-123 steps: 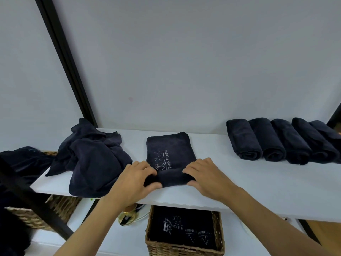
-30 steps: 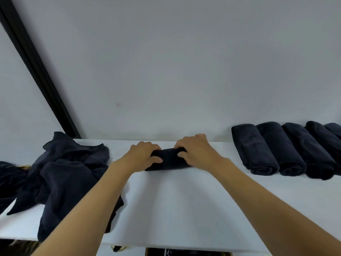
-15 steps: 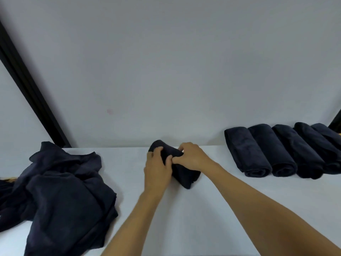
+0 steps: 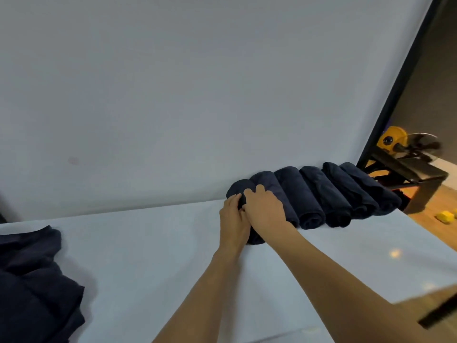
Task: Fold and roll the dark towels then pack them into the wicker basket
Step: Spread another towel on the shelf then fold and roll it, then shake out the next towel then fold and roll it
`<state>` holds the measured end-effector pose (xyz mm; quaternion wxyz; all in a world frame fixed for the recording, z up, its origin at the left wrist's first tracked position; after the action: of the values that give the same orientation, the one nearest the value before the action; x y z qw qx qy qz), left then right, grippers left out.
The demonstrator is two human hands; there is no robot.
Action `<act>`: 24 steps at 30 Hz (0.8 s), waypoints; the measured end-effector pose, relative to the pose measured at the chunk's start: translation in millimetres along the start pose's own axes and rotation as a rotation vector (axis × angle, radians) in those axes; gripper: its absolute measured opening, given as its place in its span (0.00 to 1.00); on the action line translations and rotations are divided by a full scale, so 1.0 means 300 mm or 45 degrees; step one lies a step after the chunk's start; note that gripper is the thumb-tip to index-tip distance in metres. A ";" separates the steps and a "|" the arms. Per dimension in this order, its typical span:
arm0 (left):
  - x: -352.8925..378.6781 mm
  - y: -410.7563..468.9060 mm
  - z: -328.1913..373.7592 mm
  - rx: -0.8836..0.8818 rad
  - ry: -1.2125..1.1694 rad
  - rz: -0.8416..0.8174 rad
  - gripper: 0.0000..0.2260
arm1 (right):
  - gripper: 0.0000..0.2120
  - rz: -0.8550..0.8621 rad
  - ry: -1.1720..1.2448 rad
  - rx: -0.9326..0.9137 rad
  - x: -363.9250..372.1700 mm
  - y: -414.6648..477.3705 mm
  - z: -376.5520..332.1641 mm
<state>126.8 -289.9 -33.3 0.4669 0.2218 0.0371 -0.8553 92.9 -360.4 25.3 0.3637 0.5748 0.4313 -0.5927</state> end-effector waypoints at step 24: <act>-0.660 -0.602 0.118 -0.358 0.892 0.178 0.11 | 0.14 -0.116 0.446 -0.839 -0.022 -0.335 -0.593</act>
<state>59.6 -43.5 54.6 0.5088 0.4365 0.2961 -0.6804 65.5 -159.0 47.0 0.4233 0.4997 0.6797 -0.3304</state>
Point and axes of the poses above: each hand's wrist, its own y-axis towards the middle knuckle, its own x-axis out of the palm, z = x × y, the point moved 5 cm from there along y, towards the middle knuckle, and after that the axes turned 15 degrees about -z, right-handed, at the moved point
